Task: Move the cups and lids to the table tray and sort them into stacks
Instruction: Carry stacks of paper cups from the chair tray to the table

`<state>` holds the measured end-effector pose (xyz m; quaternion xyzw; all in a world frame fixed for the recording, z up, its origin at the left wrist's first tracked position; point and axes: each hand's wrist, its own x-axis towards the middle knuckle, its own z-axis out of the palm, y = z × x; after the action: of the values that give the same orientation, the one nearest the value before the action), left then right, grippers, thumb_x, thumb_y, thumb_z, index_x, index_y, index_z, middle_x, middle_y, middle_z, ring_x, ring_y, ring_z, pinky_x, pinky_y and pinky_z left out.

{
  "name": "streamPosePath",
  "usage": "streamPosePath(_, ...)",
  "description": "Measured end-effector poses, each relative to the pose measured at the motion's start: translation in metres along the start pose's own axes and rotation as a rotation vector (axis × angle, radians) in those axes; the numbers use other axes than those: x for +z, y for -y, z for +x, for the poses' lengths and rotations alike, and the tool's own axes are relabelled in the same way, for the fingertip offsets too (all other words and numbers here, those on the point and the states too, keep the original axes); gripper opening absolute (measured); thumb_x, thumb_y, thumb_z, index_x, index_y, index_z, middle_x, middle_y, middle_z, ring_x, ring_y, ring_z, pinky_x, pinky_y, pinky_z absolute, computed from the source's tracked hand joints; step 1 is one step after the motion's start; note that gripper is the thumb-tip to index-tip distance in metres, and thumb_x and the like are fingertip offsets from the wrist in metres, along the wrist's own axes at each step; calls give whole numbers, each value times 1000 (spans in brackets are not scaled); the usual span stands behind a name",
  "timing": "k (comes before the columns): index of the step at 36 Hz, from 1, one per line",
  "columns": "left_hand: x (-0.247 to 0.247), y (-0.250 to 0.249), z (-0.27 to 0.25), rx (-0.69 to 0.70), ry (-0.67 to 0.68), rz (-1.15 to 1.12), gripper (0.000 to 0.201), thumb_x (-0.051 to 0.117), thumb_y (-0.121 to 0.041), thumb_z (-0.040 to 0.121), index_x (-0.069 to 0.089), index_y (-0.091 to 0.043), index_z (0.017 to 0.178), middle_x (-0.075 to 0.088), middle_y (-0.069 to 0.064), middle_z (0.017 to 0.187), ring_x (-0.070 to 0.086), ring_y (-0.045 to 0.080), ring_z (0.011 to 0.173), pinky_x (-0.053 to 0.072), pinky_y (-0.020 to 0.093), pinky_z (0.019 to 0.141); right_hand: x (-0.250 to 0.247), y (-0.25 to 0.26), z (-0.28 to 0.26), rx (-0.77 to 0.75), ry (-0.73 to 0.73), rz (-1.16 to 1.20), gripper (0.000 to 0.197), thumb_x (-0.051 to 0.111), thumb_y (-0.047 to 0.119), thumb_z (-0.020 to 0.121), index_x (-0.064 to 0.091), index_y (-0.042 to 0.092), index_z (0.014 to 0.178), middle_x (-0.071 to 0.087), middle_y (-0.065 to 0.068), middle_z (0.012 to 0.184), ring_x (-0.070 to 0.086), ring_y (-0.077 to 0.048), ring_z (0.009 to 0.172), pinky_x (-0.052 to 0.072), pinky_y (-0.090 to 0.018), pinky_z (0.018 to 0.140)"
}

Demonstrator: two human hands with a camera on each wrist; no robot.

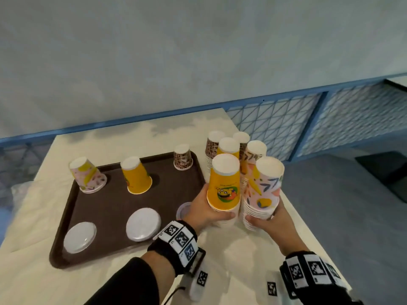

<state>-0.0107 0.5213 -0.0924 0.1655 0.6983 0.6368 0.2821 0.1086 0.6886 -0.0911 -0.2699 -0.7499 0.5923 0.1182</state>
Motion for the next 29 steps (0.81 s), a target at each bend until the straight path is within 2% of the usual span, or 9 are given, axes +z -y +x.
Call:
streamPosePath(4,15,8,18,-29,-21,24,99,92,-24,39,46,-17,126,66,5,121,62,21,113,47,51,100,-8,-18,16,21,-31,-12,95,88,39,40,46,35,125,64,6,122,61,-16,112,49,-51,97)
streamPosePath(12,28,20,30,-81,-81,65,101,88,-26,29,50,-12,122,67,8,116,64,25,107,50,49,96,-10,-35,29,26,-45,-49,100,86,45,37,45,31,128,63,4,123,60,-18,113,48,-49,98)
streamPosePath(17,30,19,31,-87,-81,177,96,87,-32,28,51,-24,117,68,0,112,64,20,106,50,46,96,-10,-39,30,58,-48,-71,104,84,46,36,45,26,130,62,1,126,59,-20,115,47,-48,99)
streamPosePath(19,30,18,30,-85,-78,207,93,89,-26,32,50,-25,117,68,0,113,64,20,107,49,45,97,-11,-40,31,70,-46,-79,104,83,48,36,45,25,130,62,0,127,59,-22,115,47,-49,99)
streamPosePath(21,30,17,28,-82,-74,230,88,88,-20,38,47,-29,116,66,0,115,62,21,110,48,44,99,-11,-39,31,71,-47,-95,100,85,42,39,45,24,129,61,-1,127,58,-24,116,46,-49,99)
streamPosePath(24,29,17,24,-56,-71,280,91,88,-26,40,46,-26,120,63,2,121,59,20,114,47,42,100,-9,-32,28,58,-46,-81,87,89,16,54,43,25,127,60,1,124,58,-19,114,47,-44,98)
streamPosePath(27,22,19,14,-33,-75,332,103,86,-44,34,42,-27,126,58,2,126,55,17,119,45,40,103,-10,-24,19,-6,-58,-10,88,85,3,59,37,26,128,54,9,121,55,7,106,46,-16,90)
streamPosePath(28,19,18,10,-27,-77,341,106,84,-49,34,40,-28,128,55,2,128,53,16,121,44,40,104,-10,-20,14,-28,-91,13,92,85,7,61,33,25,134,50,6,130,52,5,112,43,-16,94)
streamPosePath(29,15,16,5,-16,-83,352,106,83,-51,36,39,-27,130,53,2,131,50,16,123,43,40,106,-10,-16,8,-37,-140,15,95,84,13,63,29,26,140,43,3,140,47,-4,122,40,-24,101)
